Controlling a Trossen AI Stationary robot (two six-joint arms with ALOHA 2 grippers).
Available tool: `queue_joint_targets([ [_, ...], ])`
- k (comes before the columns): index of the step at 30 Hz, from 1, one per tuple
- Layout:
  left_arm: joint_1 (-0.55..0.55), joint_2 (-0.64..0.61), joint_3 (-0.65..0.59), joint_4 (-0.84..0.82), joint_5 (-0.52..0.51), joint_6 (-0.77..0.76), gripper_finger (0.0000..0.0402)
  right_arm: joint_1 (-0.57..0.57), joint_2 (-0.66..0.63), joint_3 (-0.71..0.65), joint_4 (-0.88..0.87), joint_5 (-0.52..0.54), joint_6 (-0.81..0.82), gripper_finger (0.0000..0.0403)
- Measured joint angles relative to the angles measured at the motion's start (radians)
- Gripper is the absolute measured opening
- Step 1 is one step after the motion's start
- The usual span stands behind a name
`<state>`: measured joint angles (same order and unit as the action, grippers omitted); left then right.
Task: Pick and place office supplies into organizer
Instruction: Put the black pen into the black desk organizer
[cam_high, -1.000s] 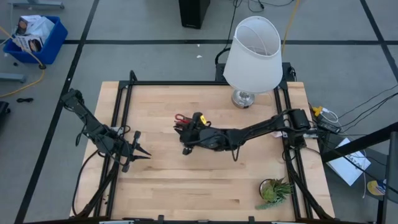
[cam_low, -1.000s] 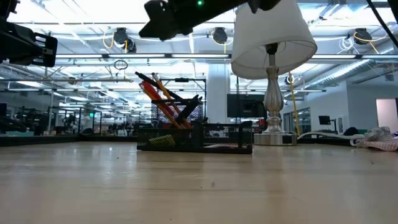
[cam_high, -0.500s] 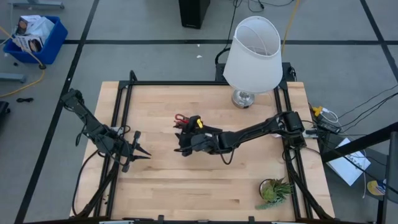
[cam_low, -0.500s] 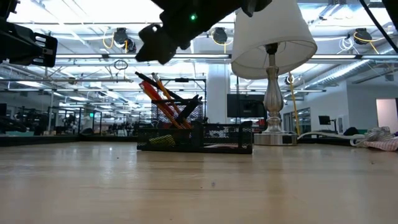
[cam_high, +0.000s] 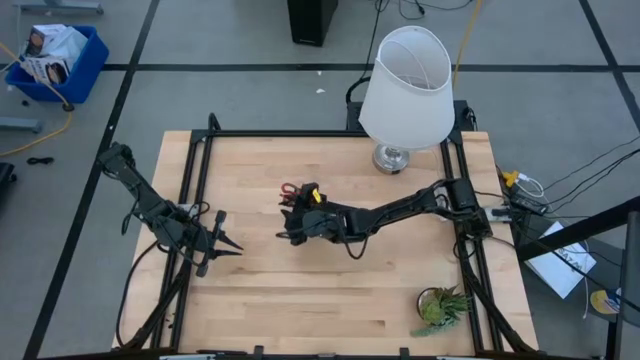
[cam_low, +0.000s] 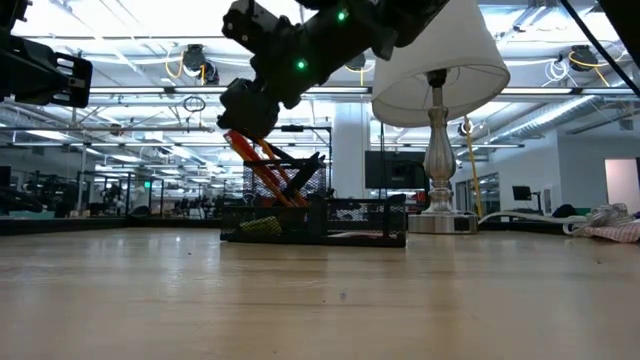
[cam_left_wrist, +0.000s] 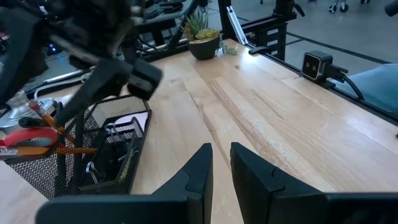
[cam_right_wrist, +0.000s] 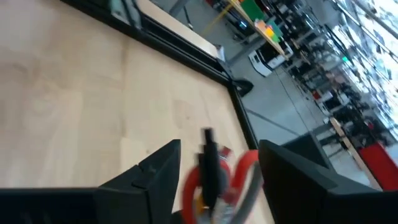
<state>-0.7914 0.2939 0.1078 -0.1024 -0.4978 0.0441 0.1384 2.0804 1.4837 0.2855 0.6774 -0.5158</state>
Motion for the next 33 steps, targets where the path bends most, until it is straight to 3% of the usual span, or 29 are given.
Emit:
queue_joint_targets([
  [12,0.000,0.000,0.000,0.000,0.000,0.000,0.0063,-0.051,0.000,0.000,0.002,-0.101,0.097,0.0173],
  [24,0.000,0.000,0.000,0.000,0.000,0.000,0.0063,-0.069,-0.002,0.000,0.009,-0.128,0.178,0.0017],
  [33,0.000,0.000,0.000,0.000,0.000,0.000,0.0063,-0.067,-0.002,0.000,0.090,-0.131,0.189,0.0005],
])
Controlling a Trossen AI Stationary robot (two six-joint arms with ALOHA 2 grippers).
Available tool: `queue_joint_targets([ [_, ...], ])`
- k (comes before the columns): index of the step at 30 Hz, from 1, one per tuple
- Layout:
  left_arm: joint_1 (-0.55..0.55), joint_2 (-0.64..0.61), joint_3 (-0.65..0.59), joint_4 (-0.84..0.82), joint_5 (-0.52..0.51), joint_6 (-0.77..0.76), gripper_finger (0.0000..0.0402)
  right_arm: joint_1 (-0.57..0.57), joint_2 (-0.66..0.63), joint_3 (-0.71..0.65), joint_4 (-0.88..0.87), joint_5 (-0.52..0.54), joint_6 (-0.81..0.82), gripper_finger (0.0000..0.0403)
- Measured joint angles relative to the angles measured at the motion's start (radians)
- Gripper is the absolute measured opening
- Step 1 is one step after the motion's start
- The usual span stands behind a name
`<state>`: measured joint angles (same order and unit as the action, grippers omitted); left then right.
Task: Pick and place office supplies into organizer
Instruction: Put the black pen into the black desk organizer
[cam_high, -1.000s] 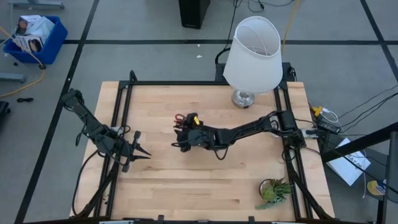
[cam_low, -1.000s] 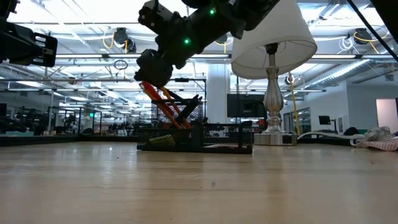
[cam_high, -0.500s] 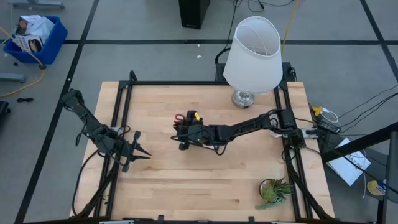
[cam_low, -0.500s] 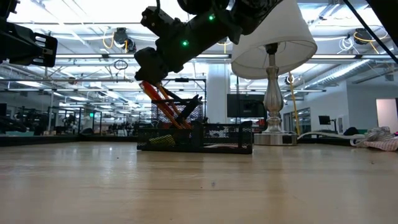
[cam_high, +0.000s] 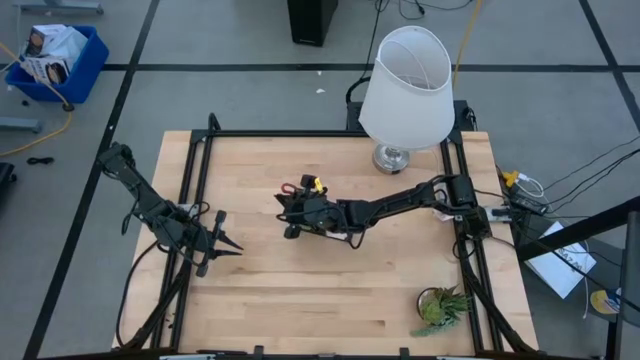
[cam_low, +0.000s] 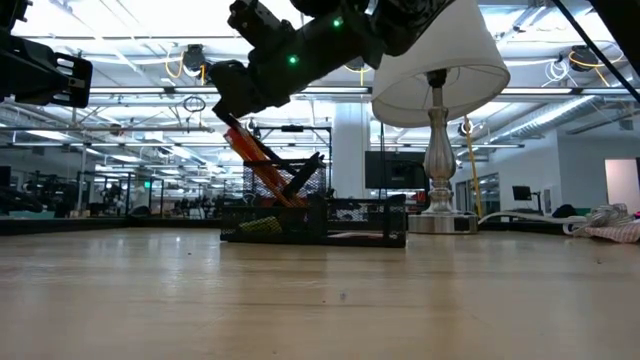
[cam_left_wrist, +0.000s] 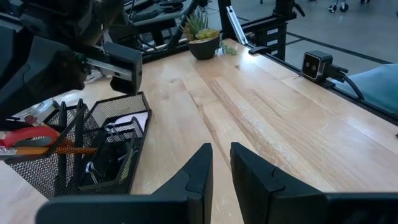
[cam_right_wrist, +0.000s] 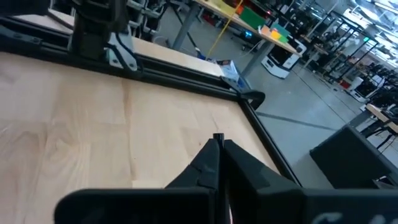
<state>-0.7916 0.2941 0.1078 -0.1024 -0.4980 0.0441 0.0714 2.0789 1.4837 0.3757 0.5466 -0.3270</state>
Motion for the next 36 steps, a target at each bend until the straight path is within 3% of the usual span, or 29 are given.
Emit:
queue_joint_targets([
  [7,0.000,0.000,0.000,0.000,0.000,0.000,0.0063,0.003,0.000,-0.008,-0.046,0.048,0.029,0.0003],
  [11,0.000,0.000,0.000,0.000,0.000,0.000,0.0063,0.022,0.000,-0.024,-0.044,0.146,0.023,0.0003],
  [19,0.000,0.000,0.000,0.000,0.000,0.000,0.0063,0.044,-0.003,-0.074,-0.021,0.192,0.057,0.0001],
  [33,0.000,0.000,0.000,0.000,0.000,0.000,0.0063,0.048,-0.001,-0.233,0.249,0.206,0.034,0.0001],
  [36,0.000,0.000,0.000,0.000,0.000,0.000,0.0063,0.072,-0.002,-0.234,0.323,0.157,-0.007,0.0001],
])
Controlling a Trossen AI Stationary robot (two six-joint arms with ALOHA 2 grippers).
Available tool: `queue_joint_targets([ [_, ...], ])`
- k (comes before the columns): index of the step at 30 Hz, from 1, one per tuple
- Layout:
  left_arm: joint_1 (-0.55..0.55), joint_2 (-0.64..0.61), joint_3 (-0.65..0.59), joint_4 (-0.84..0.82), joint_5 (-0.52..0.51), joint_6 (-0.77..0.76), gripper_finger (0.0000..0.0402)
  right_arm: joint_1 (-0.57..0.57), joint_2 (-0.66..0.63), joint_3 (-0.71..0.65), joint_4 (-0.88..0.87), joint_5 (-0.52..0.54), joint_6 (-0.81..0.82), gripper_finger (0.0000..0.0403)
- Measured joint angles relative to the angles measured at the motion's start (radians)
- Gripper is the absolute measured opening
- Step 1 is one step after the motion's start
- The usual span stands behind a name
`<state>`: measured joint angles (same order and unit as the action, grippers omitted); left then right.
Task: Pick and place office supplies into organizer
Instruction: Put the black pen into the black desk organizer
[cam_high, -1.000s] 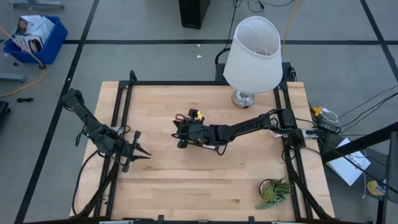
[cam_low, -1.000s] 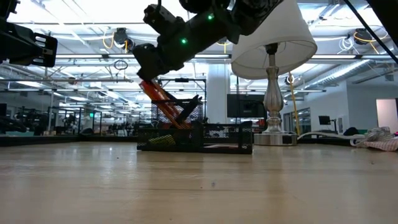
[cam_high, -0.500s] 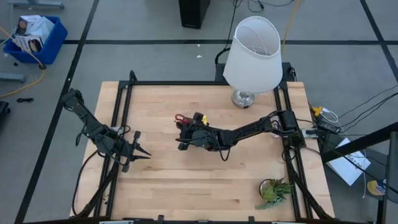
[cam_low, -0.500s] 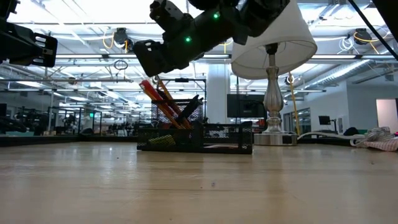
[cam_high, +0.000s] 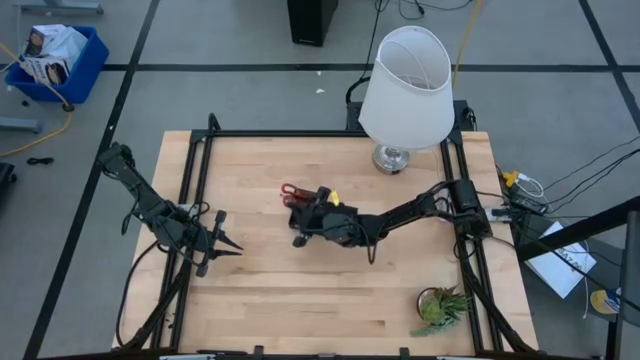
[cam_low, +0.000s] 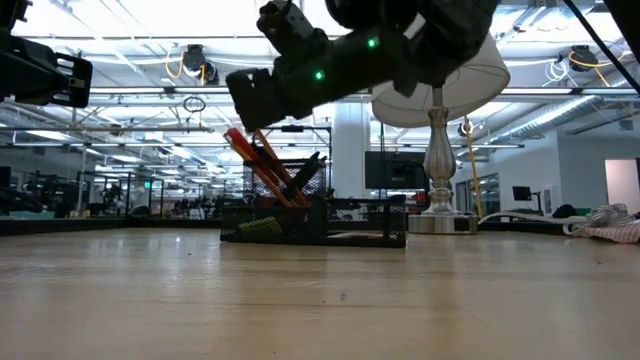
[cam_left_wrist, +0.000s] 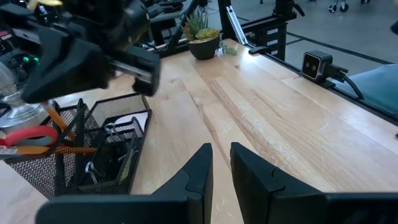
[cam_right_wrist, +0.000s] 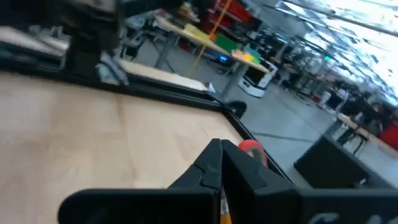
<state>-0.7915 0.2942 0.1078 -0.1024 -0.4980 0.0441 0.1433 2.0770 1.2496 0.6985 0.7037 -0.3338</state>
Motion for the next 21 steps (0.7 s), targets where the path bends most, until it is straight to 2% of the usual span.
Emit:
queue_joint_targets([
  [6,0.000,0.000,0.000,0.001,0.000,0.000,0.0063,0.064,-0.020,-0.002,-0.030,-0.127,-0.001,0.0002],
  [12,0.000,0.000,0.000,-0.001,0.000,0.000,0.0063,0.108,-0.052,-0.004,-0.076,-0.073,0.013,0.0020],
  [17,0.000,0.000,0.000,0.001,0.000,0.000,0.0063,0.116,-0.098,-0.004,-0.096,-0.071,0.007,0.0033],
  [21,0.000,0.000,0.000,0.000,0.000,0.000,0.0063,0.112,-0.104,-0.003,-0.110,0.006,-0.005,0.0046],
])
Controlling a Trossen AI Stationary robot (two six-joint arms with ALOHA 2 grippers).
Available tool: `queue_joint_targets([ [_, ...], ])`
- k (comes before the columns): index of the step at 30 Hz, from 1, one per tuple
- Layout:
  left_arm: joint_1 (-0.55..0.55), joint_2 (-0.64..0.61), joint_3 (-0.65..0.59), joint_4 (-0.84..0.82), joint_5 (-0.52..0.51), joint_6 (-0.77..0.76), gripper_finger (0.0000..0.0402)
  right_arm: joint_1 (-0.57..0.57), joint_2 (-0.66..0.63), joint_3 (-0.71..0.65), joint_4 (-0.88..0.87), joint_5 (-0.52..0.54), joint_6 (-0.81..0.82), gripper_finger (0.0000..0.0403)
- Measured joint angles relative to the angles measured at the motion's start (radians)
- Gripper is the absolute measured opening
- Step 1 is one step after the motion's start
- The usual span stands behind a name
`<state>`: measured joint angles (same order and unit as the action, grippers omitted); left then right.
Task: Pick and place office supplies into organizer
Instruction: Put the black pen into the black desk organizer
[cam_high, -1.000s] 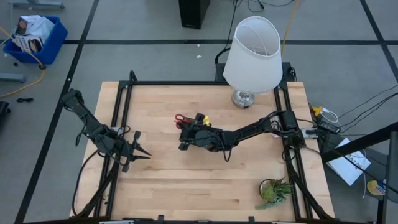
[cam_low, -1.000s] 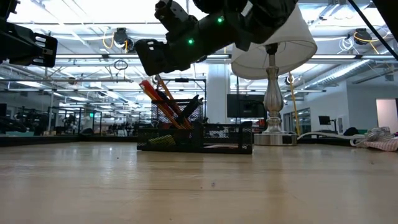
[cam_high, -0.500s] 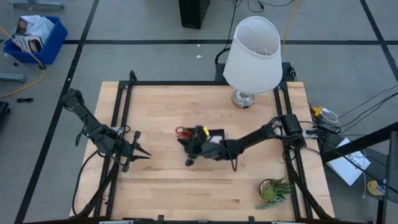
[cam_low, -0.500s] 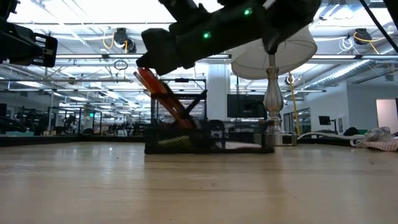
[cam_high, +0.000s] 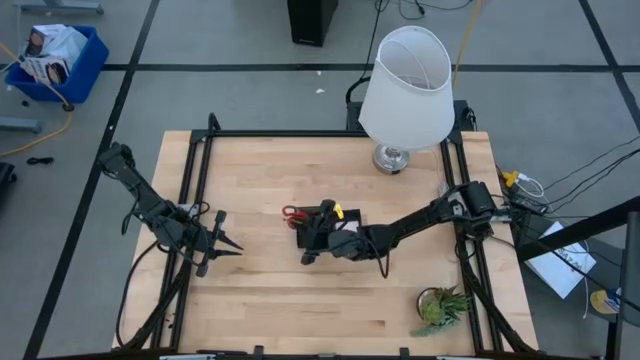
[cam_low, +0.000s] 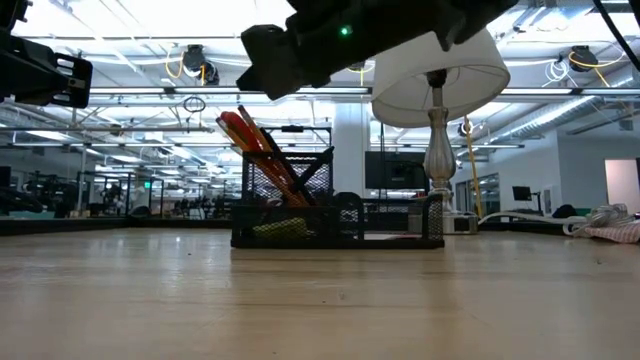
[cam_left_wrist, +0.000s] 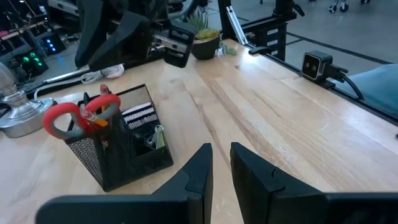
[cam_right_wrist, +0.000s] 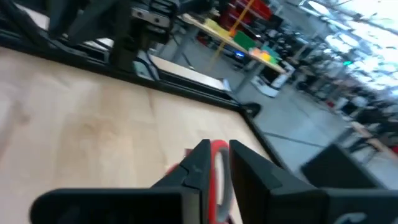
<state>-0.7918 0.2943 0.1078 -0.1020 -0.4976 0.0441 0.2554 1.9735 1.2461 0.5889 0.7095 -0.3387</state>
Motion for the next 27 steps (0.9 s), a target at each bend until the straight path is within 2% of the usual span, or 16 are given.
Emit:
queue_joint_targets([
  [5,0.000,0.000,0.000,0.000,0.000,0.000,0.0063,0.003,-0.003,0.000,0.023,0.098,-0.066,0.0082],
  [8,0.000,0.000,0.000,0.000,0.000,0.000,0.0063,0.011,-0.026,0.000,0.005,0.097,-0.044,0.0105],
  [11,0.000,0.000,0.000,0.000,0.000,0.000,0.0063,0.029,-0.060,0.003,-0.059,-0.072,0.038,0.0118],
  [14,0.000,0.000,0.000,0.000,0.000,0.000,0.0063,0.034,-0.095,0.002,-0.215,-0.276,0.149,0.0120],
  [16,0.000,0.000,0.000,0.000,0.000,0.000,0.0063,0.026,-0.135,-0.018,-0.297,-0.363,0.212,0.0117],
  [18,0.000,0.000,0.000,0.000,0.000,0.000,0.0063,0.017,-0.199,-0.072,-0.305,-0.401,0.262,0.0111],
  [21,0.000,0.000,0.000,0.000,0.000,0.000,0.0063,0.010,-0.318,-0.221,-0.230,-0.401,0.326,0.0098],
  [27,0.000,0.000,0.000,0.000,0.000,0.000,0.0063,0.031,-0.533,-0.629,0.249,-0.427,0.350,0.0077],
])
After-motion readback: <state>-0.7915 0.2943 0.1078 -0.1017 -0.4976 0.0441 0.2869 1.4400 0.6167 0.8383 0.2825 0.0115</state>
